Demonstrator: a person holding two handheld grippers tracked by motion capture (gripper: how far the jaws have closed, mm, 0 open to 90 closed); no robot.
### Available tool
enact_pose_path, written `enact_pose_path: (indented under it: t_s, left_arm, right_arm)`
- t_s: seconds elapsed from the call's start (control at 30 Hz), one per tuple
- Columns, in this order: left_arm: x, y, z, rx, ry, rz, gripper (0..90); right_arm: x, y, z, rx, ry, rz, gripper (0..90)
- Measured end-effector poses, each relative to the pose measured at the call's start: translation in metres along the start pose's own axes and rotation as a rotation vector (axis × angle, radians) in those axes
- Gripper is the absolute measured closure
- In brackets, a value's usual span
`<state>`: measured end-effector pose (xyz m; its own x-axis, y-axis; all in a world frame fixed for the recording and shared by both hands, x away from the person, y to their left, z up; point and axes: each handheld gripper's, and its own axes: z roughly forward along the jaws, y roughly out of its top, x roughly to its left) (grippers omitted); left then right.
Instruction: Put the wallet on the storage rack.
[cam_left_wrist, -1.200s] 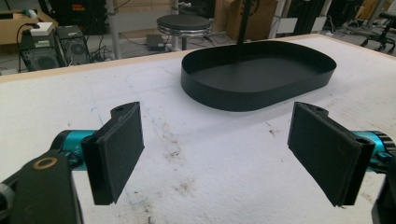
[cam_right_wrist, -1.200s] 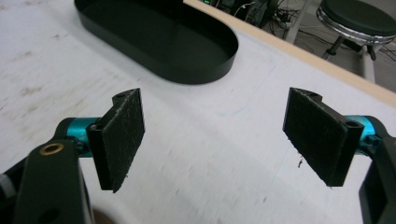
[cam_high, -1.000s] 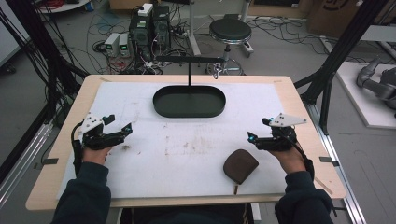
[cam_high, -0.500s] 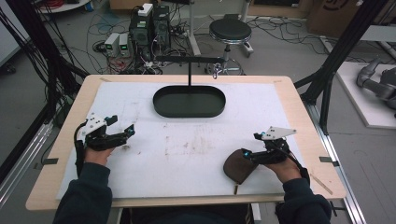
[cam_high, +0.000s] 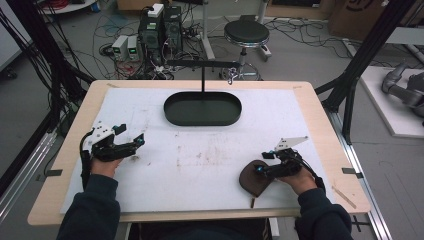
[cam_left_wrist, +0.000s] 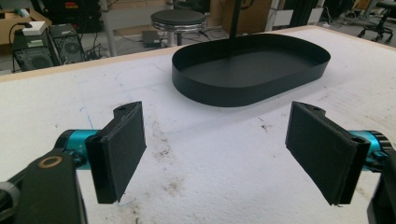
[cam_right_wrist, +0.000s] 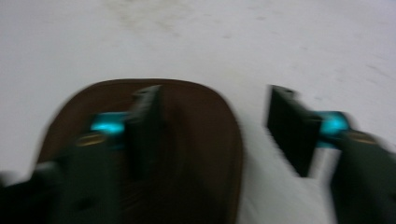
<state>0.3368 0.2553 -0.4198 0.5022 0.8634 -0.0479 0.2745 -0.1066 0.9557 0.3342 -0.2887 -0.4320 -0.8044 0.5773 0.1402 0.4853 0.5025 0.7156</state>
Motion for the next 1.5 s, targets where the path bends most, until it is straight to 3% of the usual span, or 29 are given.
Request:
enact_pose_path:
  t_s: [0.17, 0.23, 0.3, 0.33, 0.4, 0.43, 0.47, 0.5, 0.53, 0.57, 0.6, 0.63, 0.67, 0.7, 0.73, 0.8, 0.83, 0.87, 0.9, 0.93, 0.97, 1.0, 1.07, 1.13, 1.3, 1.4, 1.5]
  left_arm:
    - [-0.001, 0.000, 0.001, 0.007, -0.003, 0.001, 20.4]
    - [-0.001, 0.000, 0.002, 0.008, -0.002, 0.002, 20.6]
    - [-0.001, 0.000, 0.002, 0.007, -0.001, 0.002, 20.6]
    - [-0.001, 0.000, 0.002, 0.008, -0.001, 0.002, 20.7]
    - [0.000, 0.000, 0.001, 0.007, -0.001, 0.004, 20.7]
    - [0.000, 0.000, 0.001, 0.007, 0.001, 0.000, 20.7]
    - [0.000, 0.000, 0.001, 0.006, 0.001, 0.000, 20.7]
    - [0.000, 0.000, 0.001, 0.005, 0.001, -0.002, 20.7]
    - [0.001, 0.000, 0.001, 0.005, 0.001, 0.000, 20.7]
    - [0.000, 0.000, 0.001, 0.004, 0.001, -0.002, 20.7]
    - [0.000, 0.000, 0.001, 0.004, 0.001, -0.003, 20.7]
    - [0.000, 0.000, 0.000, 0.004, -0.001, -0.001, 20.7]
    - [0.000, 0.000, 0.000, 0.004, -0.001, -0.001, 20.7]
    - [0.000, 0.000, 0.000, 0.004, 0.000, 0.001, 20.7]
    - [0.001, 0.000, 0.000, 0.005, 0.001, -0.003, 20.7]
    - [0.001, -0.001, 0.000, 0.004, 0.000, -0.004, 20.7]
    - [0.001, -0.001, 0.000, 0.003, 0.001, -0.004, 20.7]
    - [0.001, -0.001, -0.001, 0.003, 0.004, -0.004, 20.7]
    - [0.001, -0.001, -0.001, 0.002, 0.005, -0.003, 20.7]
    - [0.001, 0.000, -0.001, 0.003, 0.005, -0.001, 20.7]
    - [0.001, 0.000, -0.001, 0.002, 0.004, -0.003, 20.7]
    - [0.001, 0.000, -0.001, 0.002, 0.004, 0.000, 20.7]
    - [0.001, 0.000, -0.001, 0.003, 0.005, -0.001, 20.7]
    - [0.001, 0.000, -0.001, 0.005, 0.005, -0.001, 20.7]
    - [0.001, 0.000, -0.001, 0.002, 0.005, -0.003, 20.7]
    - [0.000, 0.000, -0.001, 0.004, 0.003, -0.002, 20.7]
    - [0.000, 0.000, -0.001, 0.007, 0.003, 0.004, 20.8]
  right_arm:
    - [-0.001, 0.004, 0.001, 0.004, 0.021, -0.013, 55.9]
    - [-0.004, 0.010, 0.003, 0.016, 0.017, -0.066, 64.0]
    - [-0.006, 0.014, 0.005, 0.028, 0.026, -0.091, 64.1]
    - [-0.009, 0.022, 0.010, 0.053, 0.039, -0.139, 64.9]
    - [-0.010, 0.026, 0.013, 0.068, 0.043, -0.163, 65.4]
    - [-0.011, 0.035, 0.018, 0.089, 0.039, -0.219, 66.7]
    - [-0.011, 0.035, 0.018, 0.089, 0.039, -0.219, 66.7]
    - [-0.013, 0.043, 0.023, 0.103, 0.032, -0.298, 79.3]
    - [-0.013, 0.043, 0.023, 0.103, 0.032, -0.298, 79.3]
    - [-0.011, 0.050, 0.031, 0.117, -0.021, -0.398, 78.3]
    - [-0.011, 0.050, 0.031, 0.117, -0.021, -0.398, 78.3]
    - [-0.015, 0.055, 0.034, 0.127, -0.051, -0.354, 63.6]
    - [-0.015, 0.055, 0.034, 0.127, -0.051, -0.354, 63.6]
    - [-0.017, 0.056, 0.032, 0.101, -0.087, -0.314, 58.3]
    - [-0.019, 0.056, 0.025, 0.070, -0.093, -0.275, 58.7]
    - [-0.019, 0.055, 0.022, 0.060, -0.107, -0.263, 56.3]
    - [-0.016, 0.053, 0.015, 0.028, -0.127, -0.222, 50.1]
    - [-0.016, 0.053, 0.015, 0.028, -0.127, -0.222, 50.1]
    - [-0.012, 0.049, 0.007, 0.003, -0.144, -0.180, 46.6]
    - [-0.012, 0.049, 0.007, 0.003, -0.144, -0.180, 46.6]
    - [-0.008, 0.044, 0.000, -0.032, -0.209, -0.126, 34.5]
    - [-0.008, 0.044, 0.000, -0.032, -0.209, -0.126, 34.5]
    - [-0.003, 0.038, -0.009, -0.051, -0.245, -0.081, 32.3]
    - [0.003, 0.031, -0.016, -0.053, -0.283, -0.078, 31.9]
    - [0.020, 0.015, -0.026, -0.065, -0.284, -0.004, 24.4]
    - [0.030, 0.010, -0.020, -0.035, -0.233, -0.027, 21.8]
    - [0.032, 0.006, -0.007, -0.006, -0.190, -0.051, 21.1]
